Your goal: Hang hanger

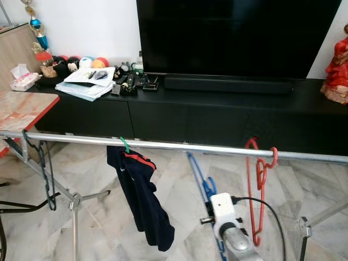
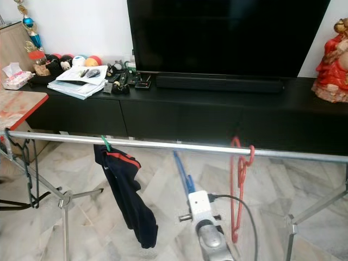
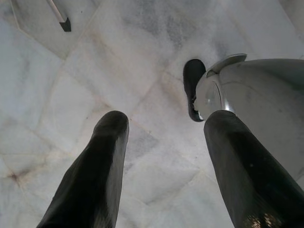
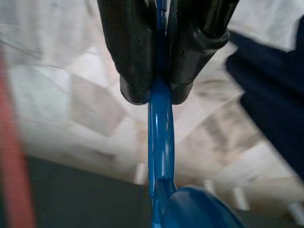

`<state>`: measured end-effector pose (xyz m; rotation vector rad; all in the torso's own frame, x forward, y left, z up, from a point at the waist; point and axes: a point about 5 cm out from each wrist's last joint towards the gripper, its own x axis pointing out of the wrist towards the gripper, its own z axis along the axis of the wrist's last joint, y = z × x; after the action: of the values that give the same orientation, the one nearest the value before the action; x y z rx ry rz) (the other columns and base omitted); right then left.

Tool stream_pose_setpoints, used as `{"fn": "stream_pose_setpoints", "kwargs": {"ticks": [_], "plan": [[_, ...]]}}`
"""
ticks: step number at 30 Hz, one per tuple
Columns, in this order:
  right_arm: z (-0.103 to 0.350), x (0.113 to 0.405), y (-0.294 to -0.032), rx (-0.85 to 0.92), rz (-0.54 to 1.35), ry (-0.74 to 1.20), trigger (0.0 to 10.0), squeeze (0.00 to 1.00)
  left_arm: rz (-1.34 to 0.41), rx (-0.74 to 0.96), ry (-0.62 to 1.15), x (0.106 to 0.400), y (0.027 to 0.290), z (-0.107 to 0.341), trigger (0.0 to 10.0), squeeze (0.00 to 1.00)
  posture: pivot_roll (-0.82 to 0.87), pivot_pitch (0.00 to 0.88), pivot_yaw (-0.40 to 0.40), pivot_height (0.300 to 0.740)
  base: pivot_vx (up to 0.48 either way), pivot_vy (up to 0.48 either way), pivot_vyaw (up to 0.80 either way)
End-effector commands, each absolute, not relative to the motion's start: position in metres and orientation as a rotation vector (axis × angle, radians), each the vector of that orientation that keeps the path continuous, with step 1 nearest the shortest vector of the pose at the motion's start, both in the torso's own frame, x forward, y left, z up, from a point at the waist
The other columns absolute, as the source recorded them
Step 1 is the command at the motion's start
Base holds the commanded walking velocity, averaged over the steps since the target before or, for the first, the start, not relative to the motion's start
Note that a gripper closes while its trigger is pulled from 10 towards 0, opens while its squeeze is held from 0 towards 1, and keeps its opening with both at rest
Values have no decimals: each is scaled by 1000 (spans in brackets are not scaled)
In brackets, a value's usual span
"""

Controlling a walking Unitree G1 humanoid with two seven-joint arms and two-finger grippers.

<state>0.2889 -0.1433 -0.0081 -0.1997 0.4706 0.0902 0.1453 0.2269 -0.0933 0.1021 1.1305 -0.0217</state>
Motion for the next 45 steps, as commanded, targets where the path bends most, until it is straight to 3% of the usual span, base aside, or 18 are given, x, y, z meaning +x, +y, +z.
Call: {"fn": "stream_pose_setpoints", "kwargs": {"ticks": [1, 11, 31, 45], "plan": [[-3, 294, -141, -196, 74, 445, 10000, 0, -16, 94, 1146, 142, 228, -94, 10000, 0, 99, 3, 24, 740, 0, 0, 0], [26, 321, -152, -66, -146, 365, 10000, 0, -23, 95, 1145, 142, 227, -94, 10000, 0, 100, 2, 22, 740, 0, 0, 0], [46, 338, -146, 43, -188, 316, 10000, 0, -48, 110, 1145, 143, 228, -94, 10000, 0, 107, 0, 33, 740, 0, 0, 0], [54, 348, -141, 15, -107, 348, 10000, 0, -62, 111, 1144, 144, 227, -93, 10000, 0, 107, 0, 30, 740, 0, 0, 0]]}}
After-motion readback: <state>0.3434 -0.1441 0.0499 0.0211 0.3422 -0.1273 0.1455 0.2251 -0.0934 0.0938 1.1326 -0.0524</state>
